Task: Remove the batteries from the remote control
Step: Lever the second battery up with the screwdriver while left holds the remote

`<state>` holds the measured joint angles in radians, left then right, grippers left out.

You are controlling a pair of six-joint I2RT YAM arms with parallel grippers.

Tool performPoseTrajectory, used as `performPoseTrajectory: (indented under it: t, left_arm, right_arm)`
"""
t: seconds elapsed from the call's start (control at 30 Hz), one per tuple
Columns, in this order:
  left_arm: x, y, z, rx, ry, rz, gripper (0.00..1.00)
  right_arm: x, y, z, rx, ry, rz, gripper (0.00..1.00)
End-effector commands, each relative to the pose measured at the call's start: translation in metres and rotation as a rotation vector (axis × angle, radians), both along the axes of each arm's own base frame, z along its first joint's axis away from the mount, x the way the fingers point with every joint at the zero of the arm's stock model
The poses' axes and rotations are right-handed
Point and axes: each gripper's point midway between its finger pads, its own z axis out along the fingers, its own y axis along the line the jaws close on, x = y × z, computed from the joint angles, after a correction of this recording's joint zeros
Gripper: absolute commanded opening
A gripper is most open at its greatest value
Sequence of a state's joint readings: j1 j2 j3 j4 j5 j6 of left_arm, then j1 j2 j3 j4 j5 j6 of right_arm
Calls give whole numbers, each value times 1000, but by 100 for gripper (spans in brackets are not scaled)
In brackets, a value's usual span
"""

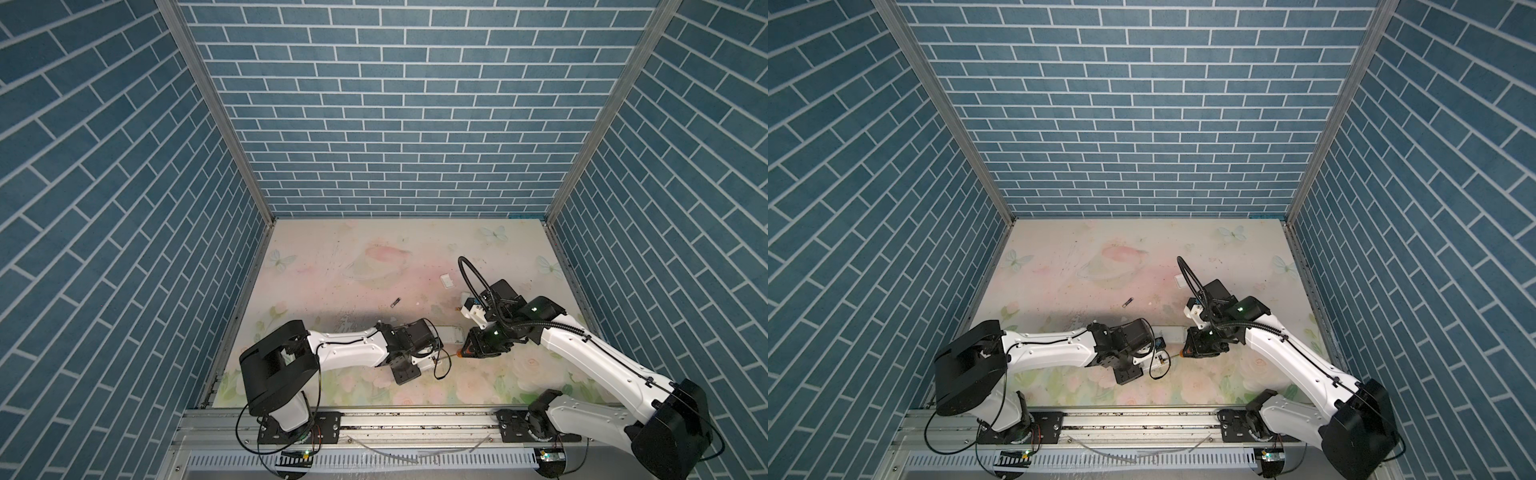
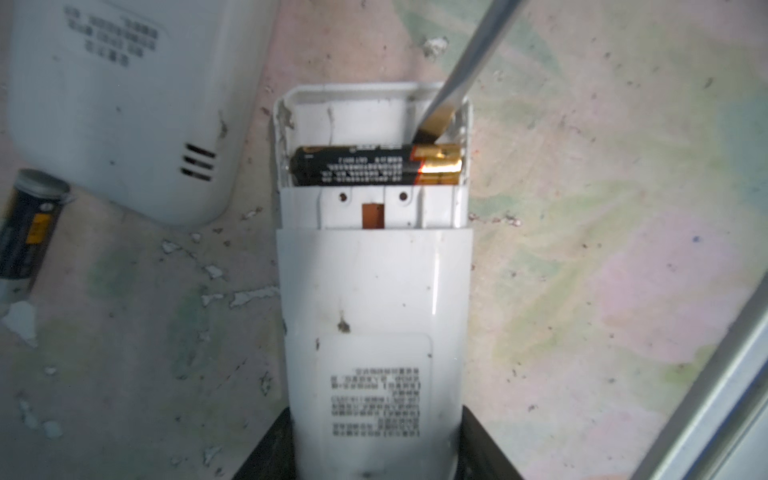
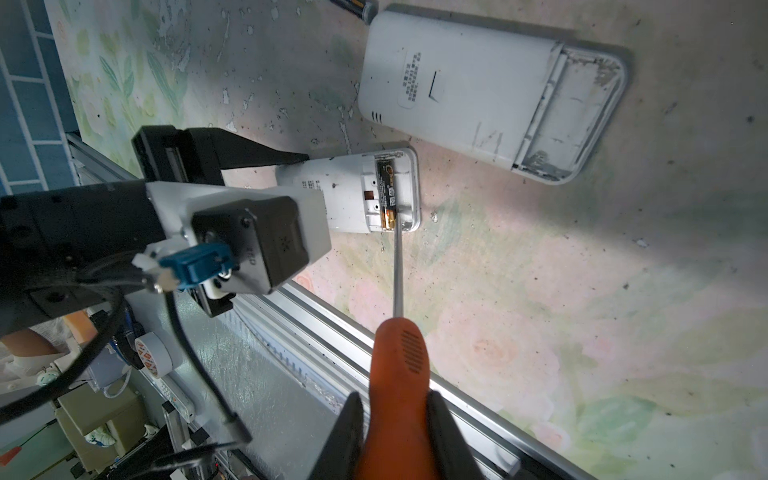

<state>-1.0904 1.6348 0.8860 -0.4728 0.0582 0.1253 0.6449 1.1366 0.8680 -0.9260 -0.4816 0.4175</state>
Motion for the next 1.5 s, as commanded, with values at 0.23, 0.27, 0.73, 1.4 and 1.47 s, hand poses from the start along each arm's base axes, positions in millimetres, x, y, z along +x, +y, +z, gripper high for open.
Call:
performPoseTrajectory:
  t: [0.23,0.27,0.73,1.4,1.47]
  left_arm:
    - [20,-20,-9,-12,-43,-67,0]
    - [21,-21,-9,-11,-44,-74,0]
    - [23,-27,-8,-33,-43,-96,0]
    - [19,-27,-3,-56,-38,-85,0]
    - [18,-28,-2,-58,-38,-88,0]
  right_arm:
    - [-21,18,8,143,67,73,0]
    - [-21,19,10,151,69,66,0]
    - [-22,18,4,146,106,-3,0]
    - [-7,33,44,231,41,1,0]
    - [-5,34,47,236,35,1,0]
